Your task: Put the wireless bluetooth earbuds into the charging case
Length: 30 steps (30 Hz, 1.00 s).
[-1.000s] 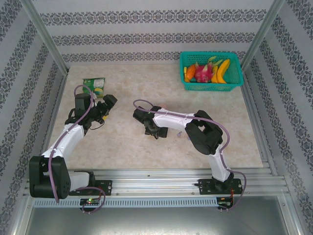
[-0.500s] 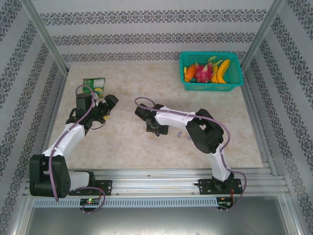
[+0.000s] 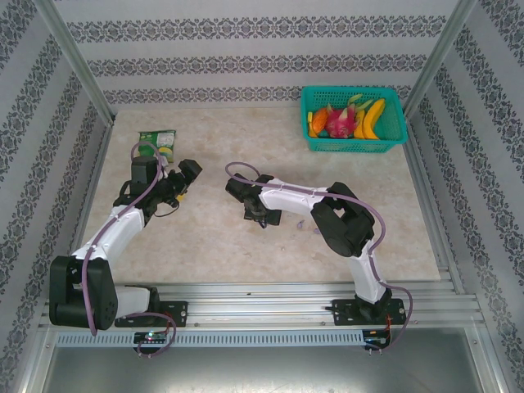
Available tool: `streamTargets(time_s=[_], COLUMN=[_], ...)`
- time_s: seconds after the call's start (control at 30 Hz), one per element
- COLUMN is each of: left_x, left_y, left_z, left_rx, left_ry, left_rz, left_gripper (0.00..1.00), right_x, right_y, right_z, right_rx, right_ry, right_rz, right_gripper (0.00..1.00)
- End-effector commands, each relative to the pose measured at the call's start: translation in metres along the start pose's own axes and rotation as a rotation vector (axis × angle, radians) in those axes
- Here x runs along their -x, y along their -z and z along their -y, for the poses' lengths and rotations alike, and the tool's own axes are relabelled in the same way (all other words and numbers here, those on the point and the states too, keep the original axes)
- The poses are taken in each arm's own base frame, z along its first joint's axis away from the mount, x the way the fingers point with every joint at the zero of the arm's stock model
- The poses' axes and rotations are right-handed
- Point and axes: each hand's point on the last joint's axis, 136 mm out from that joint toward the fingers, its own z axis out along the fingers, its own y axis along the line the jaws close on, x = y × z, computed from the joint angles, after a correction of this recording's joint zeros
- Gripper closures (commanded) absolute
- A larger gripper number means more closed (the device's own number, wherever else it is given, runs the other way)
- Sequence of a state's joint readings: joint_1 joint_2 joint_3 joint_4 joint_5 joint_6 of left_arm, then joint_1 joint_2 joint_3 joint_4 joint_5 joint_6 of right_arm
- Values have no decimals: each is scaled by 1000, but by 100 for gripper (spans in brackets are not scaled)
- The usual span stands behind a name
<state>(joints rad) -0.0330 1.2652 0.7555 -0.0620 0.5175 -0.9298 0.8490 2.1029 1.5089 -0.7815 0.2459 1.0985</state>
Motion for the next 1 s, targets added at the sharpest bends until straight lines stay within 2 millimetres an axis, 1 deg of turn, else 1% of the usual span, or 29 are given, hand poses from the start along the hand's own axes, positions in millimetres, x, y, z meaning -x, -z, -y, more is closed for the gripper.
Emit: streamTargets(time_s=[0.0, 0.6, 0.73, 0.87, 0.97], left_x=[3, 1, 0, -2, -5], left_y=[-3, -2, -2, -1, -1], left_z=[10, 13, 14, 15, 11], left_rx=[-25, -29, -28, -25, -4], left_ry=[-40, -49, -52, -63, -69], left_rz=[17, 12, 10, 9, 0], left_gripper=[0, 0, 0, 0, 0], right_x=[-9, -21, -22, -22, -20], right_y=[3, 0, -1, -3, -2], right_z=[7, 11, 11, 11, 11], right_rx=[-39, -35, -26, -10, 16], right_ry=[-14, -50, -48, -51, -55], right_rz=[-17, -43, -44, -43, -35], right_gripper=[37, 37, 40, 46, 50])
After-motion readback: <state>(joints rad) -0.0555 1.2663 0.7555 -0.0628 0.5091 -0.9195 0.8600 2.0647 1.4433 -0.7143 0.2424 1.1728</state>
